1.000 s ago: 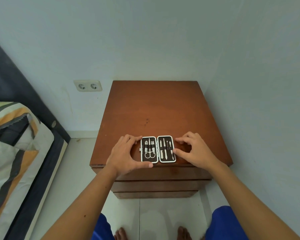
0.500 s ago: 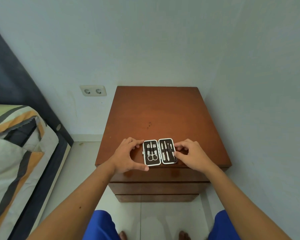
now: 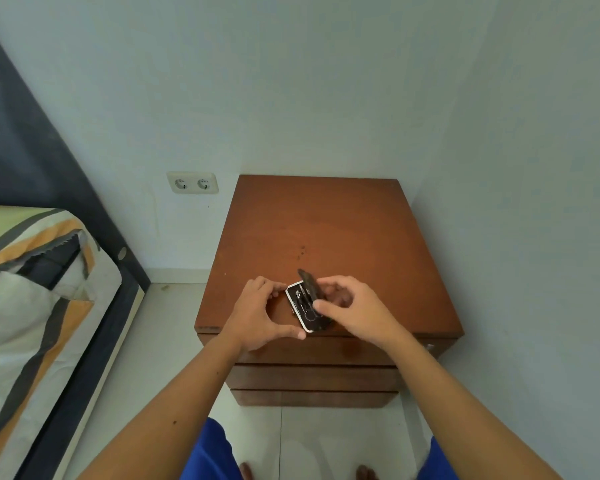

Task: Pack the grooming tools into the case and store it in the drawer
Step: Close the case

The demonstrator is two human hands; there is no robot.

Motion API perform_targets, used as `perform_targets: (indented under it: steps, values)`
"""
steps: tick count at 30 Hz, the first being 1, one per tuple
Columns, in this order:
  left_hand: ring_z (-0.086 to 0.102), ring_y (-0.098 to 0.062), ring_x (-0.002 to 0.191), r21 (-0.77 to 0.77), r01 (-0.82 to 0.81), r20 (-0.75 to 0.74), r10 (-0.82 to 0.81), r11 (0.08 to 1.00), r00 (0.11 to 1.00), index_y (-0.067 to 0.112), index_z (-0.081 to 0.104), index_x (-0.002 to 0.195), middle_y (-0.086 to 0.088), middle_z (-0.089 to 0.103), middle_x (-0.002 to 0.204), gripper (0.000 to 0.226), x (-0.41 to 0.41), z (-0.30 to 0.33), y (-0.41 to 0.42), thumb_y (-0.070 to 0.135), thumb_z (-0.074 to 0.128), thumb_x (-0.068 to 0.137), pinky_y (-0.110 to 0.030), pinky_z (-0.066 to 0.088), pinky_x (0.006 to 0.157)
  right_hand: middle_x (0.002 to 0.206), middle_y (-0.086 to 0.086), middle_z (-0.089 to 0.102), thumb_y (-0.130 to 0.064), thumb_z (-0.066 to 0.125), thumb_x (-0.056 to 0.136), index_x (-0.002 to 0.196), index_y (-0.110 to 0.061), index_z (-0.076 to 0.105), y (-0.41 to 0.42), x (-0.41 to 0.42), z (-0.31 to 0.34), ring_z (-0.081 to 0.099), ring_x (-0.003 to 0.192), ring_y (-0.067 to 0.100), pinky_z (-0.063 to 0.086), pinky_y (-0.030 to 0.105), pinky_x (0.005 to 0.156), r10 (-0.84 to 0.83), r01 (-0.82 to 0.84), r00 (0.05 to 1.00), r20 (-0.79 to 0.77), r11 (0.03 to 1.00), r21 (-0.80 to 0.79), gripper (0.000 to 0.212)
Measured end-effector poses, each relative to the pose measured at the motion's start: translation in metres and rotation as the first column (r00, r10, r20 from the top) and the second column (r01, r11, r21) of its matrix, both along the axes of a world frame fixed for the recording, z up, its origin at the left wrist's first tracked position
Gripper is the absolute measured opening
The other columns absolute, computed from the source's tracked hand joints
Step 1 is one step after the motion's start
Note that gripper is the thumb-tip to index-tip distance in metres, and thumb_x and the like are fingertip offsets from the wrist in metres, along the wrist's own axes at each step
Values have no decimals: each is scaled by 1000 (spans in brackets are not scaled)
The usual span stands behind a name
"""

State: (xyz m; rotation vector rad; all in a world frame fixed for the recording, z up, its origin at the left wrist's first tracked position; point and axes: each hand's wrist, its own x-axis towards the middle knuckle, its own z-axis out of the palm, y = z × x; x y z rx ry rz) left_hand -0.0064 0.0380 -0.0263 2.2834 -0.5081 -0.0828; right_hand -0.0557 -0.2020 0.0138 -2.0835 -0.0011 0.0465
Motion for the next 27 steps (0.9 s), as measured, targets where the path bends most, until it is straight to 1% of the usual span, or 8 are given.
perform_targets:
  steps: [2,4,7,12,15,19,22,27]
  values:
    - [43,5,106,10,11,0,-11,1000,1000,27,64,133,21,49,108,116,0,1,1,97,75,41,-13,38,86,112,-14,57,-47,82,80,126,-32,69,13,-4,-6,60,98,8,50,23,86,12,-2,998,54,983,-181,50]
    - [43,5,105,16,14,6,-14,1000,1000,27,63,133,22,48,108,114,0,1,2,96,75,43,-14,38,85,113,-14,48,-50,80,81,131,-30,66,19,-7,-10,52,107,9,47,24,90,42,-16,995,86,960,-281,56]
    - [42,5,104,31,19,6,-19,999,1000,27,61,133,23,46,108,109,0,2,2,92,78,47,-15,39,85,114,-12,42,-52,80,81,133,-30,64,18,-7,-15,45,113,11,45,25,93,59,-20,993,99,933,-359,58]
    - [44,1,104,32,32,0,-32,999,999,29,61,131,26,47,110,101,-1,2,3,90,77,52,-15,40,86,119,-14,47,-51,80,82,135,-32,63,4,-5,-12,46,118,10,47,31,100,106,-70,991,77,923,-378,59]
    - [46,-2,107,34,32,-9,-32,999,999,32,62,128,22,51,112,87,0,0,4,82,82,59,-19,44,89,125,-16,48,-46,81,83,140,-31,60,-7,0,-9,46,123,8,47,34,107,128,-103,991,36,913,-394,62]
    - [47,1,110,26,52,-27,-51,998,998,34,64,124,21,54,112,75,2,0,5,74,86,64,-19,45,89,132,-11,45,-49,82,83,148,-24,54,-24,7,-8,42,130,12,44,37,113,74,-80,997,-31,904,-421,75]
    - [47,1,112,27,67,-32,-66,997,997,34,67,123,23,55,112,70,2,0,5,72,85,67,-21,46,92,131,-11,46,-50,81,84,149,-24,53,-34,12,-9,41,130,12,43,39,115,49,-69,997,-57,900,-431,75]
    - [49,0,111,-1,28,-10,-28,1000,1000,35,67,125,23,56,110,69,3,-2,3,73,82,69,-21,48,91,135,-12,45,-42,76,91,153,-26,48,-41,17,-6,39,130,12,40,42,117,154,-178,984,-89,886,-429,70]
